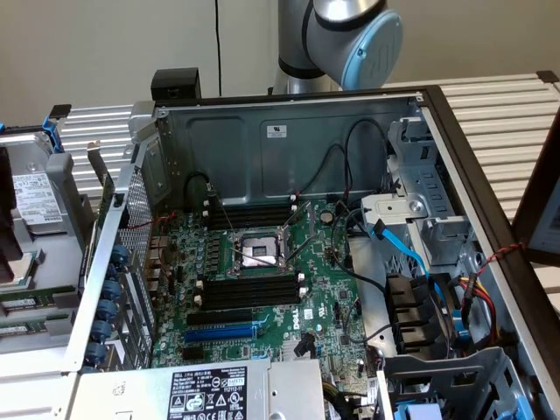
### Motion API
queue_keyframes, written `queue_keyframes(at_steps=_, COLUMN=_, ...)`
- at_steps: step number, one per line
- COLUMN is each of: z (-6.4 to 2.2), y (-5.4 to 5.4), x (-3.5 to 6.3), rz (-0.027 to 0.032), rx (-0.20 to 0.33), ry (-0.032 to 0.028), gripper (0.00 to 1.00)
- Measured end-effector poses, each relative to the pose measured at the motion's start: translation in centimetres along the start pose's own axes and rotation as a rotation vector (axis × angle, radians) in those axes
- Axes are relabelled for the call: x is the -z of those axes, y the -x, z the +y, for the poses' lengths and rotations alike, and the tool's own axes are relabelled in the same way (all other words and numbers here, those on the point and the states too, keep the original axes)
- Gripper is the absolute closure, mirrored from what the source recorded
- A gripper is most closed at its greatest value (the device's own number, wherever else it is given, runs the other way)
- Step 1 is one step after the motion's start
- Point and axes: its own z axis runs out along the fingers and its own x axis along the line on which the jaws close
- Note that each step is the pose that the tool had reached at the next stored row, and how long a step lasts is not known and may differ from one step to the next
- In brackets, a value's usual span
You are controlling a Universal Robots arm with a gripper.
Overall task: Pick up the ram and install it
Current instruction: 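Pick up the ram and move it above insertion slot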
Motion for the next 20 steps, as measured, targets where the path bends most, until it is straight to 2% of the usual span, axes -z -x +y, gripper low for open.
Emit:
queue_keyframes(at_steps=4, z=0.0, y=-0.1, x=-0.39, rz=0.0025, rx=-0.016, ry=-0.0047, gripper=0.64)
queue_keyframes(at_steps=11, z=0.01, y=0.0, x=-1.34, rz=0.0115, rx=-0.033, ry=-0.0045, gripper=0.64)
queue_keyframes(at_steps=17, z=0.0, y=-0.2, x=-1.65, rz=0.0335, rx=-0.038, ry=-0.0084, gripper=0.64)
queue_keyframes(at_steps=18, z=-0.03, y=-0.2, x=-1.77, rz=0.0356, rx=-0.039, ry=-0.0088, gripper=0.64)
queue_keyframes(at_steps=20, z=-0.07, y=-0.2, x=-2.13, rz=0.0355, rx=-0.039, ry=-0.009, gripper=0.64)
